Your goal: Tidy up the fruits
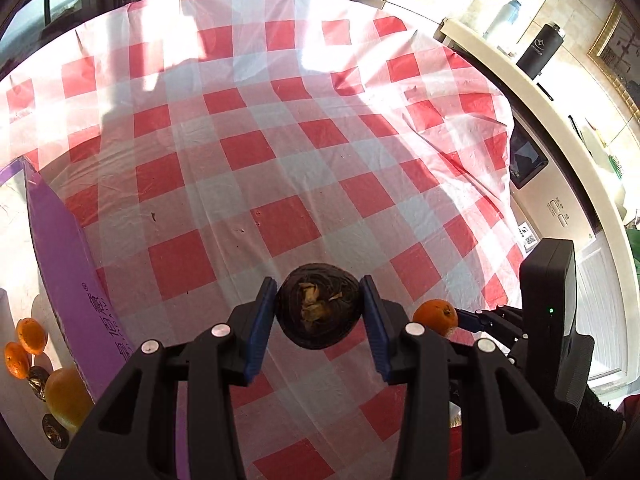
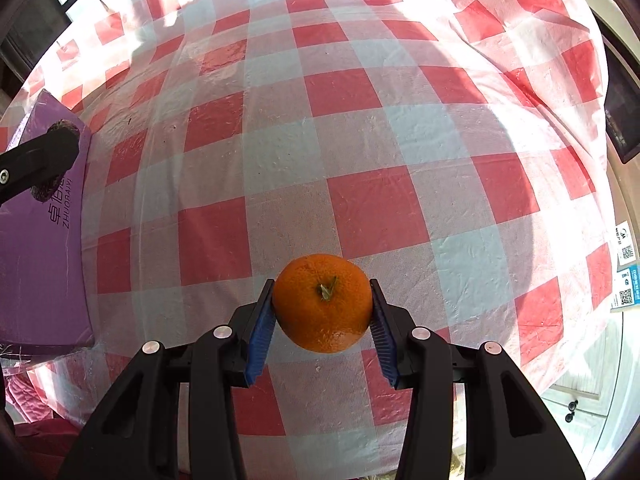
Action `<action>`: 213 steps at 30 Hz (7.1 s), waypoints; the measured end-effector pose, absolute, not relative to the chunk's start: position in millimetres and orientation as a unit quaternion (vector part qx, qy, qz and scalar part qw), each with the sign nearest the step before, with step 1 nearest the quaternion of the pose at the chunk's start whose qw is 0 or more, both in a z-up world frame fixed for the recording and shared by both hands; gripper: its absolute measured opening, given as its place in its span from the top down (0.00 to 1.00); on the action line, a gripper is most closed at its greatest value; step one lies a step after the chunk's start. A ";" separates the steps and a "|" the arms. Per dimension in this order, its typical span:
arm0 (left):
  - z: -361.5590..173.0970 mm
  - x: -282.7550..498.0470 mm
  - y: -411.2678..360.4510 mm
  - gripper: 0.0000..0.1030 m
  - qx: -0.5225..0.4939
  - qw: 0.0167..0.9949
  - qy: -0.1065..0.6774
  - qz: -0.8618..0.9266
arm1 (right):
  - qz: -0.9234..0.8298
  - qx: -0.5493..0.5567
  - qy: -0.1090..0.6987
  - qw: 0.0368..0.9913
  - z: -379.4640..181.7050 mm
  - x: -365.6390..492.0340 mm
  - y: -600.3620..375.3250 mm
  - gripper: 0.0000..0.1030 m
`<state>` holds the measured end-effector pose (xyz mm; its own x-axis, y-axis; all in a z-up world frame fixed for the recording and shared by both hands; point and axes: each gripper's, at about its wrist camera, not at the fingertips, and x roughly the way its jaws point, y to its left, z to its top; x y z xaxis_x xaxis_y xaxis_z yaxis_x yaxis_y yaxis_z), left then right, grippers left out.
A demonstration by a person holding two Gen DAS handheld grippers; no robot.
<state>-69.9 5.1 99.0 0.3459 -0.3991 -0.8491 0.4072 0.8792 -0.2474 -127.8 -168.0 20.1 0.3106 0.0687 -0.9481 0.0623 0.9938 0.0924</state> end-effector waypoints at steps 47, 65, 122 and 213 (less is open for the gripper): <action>110.4 -111.2 274.6 0.59 -0.142 0.851 0.506 -0.005 | 0.326 -0.024 0.471 0.819 155.1 -76.8 58.0 0.57; 47.3 -109.0 267.2 0.58 -0.020 0.774 0.632 0.036 | 0.306 -0.252 0.617 0.680 46.4 -21.8 200.7 0.57; 74.3 -131.9 250.4 0.02 0.054 0.830 0.555 -0.005 | 0.304 -0.151 0.517 0.786 96.4 -58.0 166.9 0.16; 82.5 -135.2 258.4 0.02 0.067 0.826 0.558 0.042 | 0.295 -0.135 0.520 0.790 89.8 -57.4 160.4 0.16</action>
